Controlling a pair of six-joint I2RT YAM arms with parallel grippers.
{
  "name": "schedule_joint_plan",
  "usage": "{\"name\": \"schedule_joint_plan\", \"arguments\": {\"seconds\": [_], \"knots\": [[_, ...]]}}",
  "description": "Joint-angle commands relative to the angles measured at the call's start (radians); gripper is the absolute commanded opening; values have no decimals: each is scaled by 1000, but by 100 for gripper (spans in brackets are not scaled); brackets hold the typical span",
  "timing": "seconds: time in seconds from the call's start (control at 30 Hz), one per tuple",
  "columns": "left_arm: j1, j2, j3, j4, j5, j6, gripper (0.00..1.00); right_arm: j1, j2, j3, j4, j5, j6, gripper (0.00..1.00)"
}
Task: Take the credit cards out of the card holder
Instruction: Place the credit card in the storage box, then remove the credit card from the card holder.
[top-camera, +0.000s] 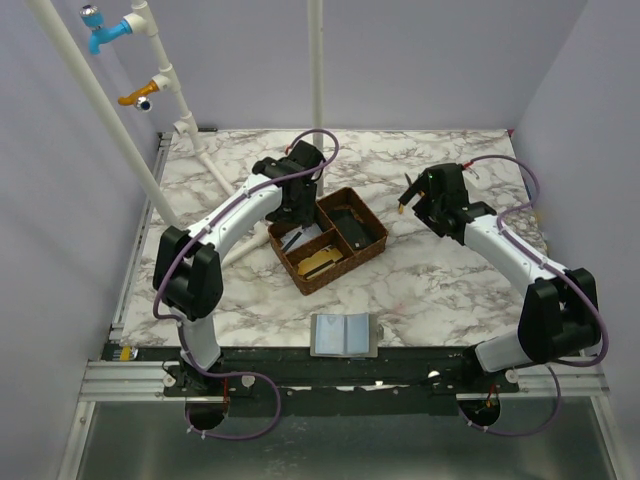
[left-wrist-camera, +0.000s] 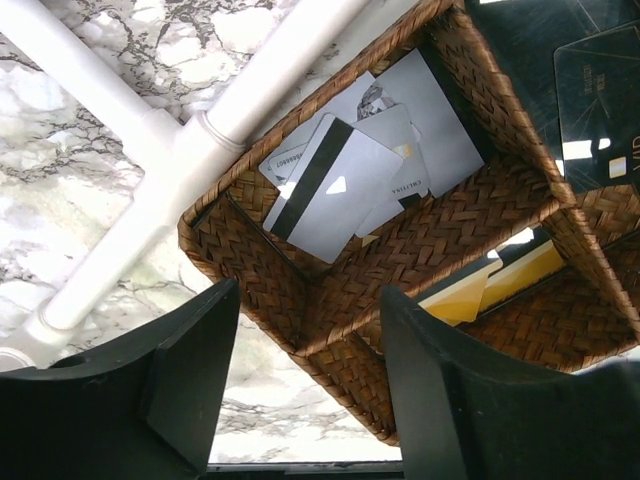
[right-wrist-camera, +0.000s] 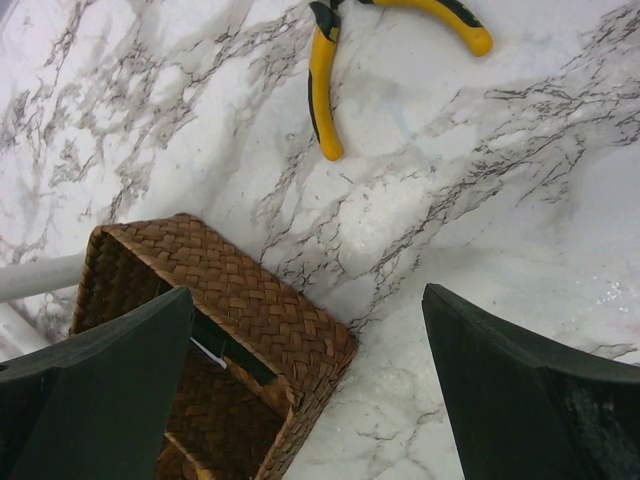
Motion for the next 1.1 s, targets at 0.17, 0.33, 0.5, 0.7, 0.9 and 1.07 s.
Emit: {"name": "schedule_joint_plan", "arguments": {"seconds": [0.17,0.33,0.5,0.7,0.9,1.07], "knots": [[4,-165,-118,24,77,-37,66,-1,13,50,-50,-82,-24,100],[-10,-239,-185,39,97,-44,67,-2,57,103,-149,-139,-50,100],[-35,-329,-270,72,138,-64,68,85,34,121,-210,-97,-60,100],[-95,-460,-402,121,173,-116,69,256,-82,49,-228,-45,-7,100],[-138,-622,-660,355,339,-228,70,389,-206,-96,-137,-138,60,100],[-223,-683,-823,458,319,-268,70,599,-316,-213,-121,27,140,100]]}}
